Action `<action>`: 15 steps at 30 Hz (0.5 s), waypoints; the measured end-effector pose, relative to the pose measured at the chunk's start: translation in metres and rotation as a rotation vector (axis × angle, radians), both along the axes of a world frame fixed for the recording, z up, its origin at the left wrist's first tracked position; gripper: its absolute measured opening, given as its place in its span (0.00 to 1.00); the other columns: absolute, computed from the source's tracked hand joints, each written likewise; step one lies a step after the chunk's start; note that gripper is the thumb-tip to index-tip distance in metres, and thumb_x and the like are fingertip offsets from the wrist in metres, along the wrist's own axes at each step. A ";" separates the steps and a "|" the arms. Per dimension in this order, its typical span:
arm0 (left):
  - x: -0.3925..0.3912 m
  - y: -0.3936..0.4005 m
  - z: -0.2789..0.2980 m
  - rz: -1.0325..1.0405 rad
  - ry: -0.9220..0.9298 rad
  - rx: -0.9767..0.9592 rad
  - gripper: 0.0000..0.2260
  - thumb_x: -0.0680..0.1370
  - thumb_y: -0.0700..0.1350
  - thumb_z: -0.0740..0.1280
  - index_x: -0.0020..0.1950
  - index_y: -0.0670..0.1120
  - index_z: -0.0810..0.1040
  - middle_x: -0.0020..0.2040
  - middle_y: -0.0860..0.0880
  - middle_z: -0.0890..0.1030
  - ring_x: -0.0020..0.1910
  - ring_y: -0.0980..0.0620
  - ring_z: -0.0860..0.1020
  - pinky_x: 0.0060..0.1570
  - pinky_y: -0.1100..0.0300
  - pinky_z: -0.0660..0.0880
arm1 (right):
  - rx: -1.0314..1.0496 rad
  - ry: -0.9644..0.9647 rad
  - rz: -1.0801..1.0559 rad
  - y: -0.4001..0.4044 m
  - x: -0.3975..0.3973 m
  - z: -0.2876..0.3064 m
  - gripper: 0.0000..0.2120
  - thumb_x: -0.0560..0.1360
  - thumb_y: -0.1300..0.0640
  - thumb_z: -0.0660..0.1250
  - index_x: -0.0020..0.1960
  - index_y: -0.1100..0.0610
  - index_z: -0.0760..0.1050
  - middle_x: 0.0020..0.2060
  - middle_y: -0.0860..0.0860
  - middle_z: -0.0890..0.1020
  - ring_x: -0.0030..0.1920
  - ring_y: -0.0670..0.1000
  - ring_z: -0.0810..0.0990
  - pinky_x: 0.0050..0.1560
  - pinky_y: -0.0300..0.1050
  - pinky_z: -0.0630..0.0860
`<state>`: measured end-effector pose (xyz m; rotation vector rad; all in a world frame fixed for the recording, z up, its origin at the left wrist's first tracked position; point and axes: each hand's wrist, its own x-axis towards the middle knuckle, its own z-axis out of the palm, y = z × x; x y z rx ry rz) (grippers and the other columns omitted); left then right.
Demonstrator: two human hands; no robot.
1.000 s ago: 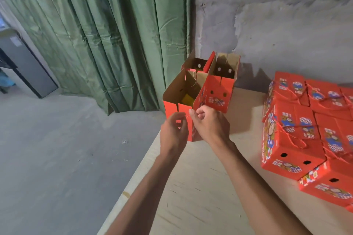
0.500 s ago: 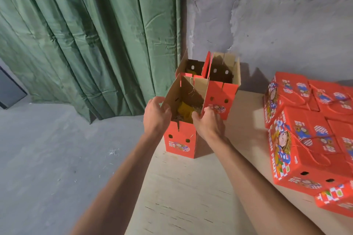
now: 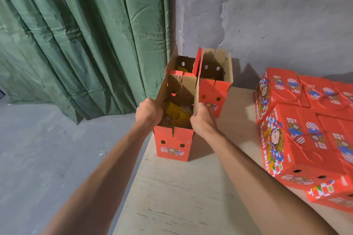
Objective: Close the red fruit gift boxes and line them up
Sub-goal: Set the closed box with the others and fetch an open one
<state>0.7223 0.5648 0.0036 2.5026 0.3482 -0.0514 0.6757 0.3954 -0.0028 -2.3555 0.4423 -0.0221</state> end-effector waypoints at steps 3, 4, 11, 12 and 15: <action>-0.021 -0.001 0.015 -0.033 -0.056 -0.026 0.11 0.75 0.36 0.60 0.52 0.39 0.80 0.50 0.38 0.82 0.49 0.35 0.80 0.48 0.47 0.80 | 0.002 -0.051 0.016 -0.012 -0.027 0.016 0.10 0.81 0.63 0.61 0.61 0.56 0.71 0.51 0.55 0.76 0.42 0.53 0.76 0.36 0.40 0.68; -0.031 -0.003 0.022 -0.046 -0.078 -0.033 0.11 0.74 0.36 0.60 0.50 0.39 0.80 0.48 0.39 0.82 0.47 0.35 0.80 0.44 0.49 0.80 | 0.005 -0.068 0.001 -0.015 -0.039 0.024 0.08 0.81 0.63 0.61 0.59 0.55 0.71 0.48 0.53 0.75 0.38 0.50 0.74 0.34 0.39 0.67; -0.109 -0.050 0.069 -0.198 -0.176 -0.021 0.07 0.76 0.38 0.60 0.44 0.44 0.78 0.43 0.40 0.81 0.44 0.35 0.80 0.45 0.48 0.80 | 0.080 -0.114 -0.129 -0.054 -0.146 0.059 0.17 0.82 0.60 0.60 0.71 0.55 0.72 0.62 0.57 0.81 0.57 0.61 0.82 0.53 0.57 0.84; -0.121 -0.059 0.073 -0.221 -0.180 -0.029 0.07 0.76 0.38 0.60 0.43 0.44 0.77 0.43 0.40 0.81 0.44 0.35 0.80 0.45 0.49 0.80 | 0.095 -0.119 -0.143 -0.062 -0.162 0.062 0.17 0.82 0.60 0.60 0.71 0.55 0.72 0.62 0.57 0.81 0.57 0.61 0.82 0.54 0.57 0.83; -0.159 -0.089 0.086 -0.280 -0.163 -0.057 0.08 0.76 0.37 0.60 0.45 0.41 0.80 0.43 0.41 0.82 0.42 0.37 0.80 0.42 0.50 0.80 | 0.108 -0.148 -0.192 -0.094 -0.210 0.072 0.19 0.81 0.61 0.58 0.71 0.57 0.72 0.63 0.60 0.80 0.58 0.63 0.82 0.53 0.53 0.82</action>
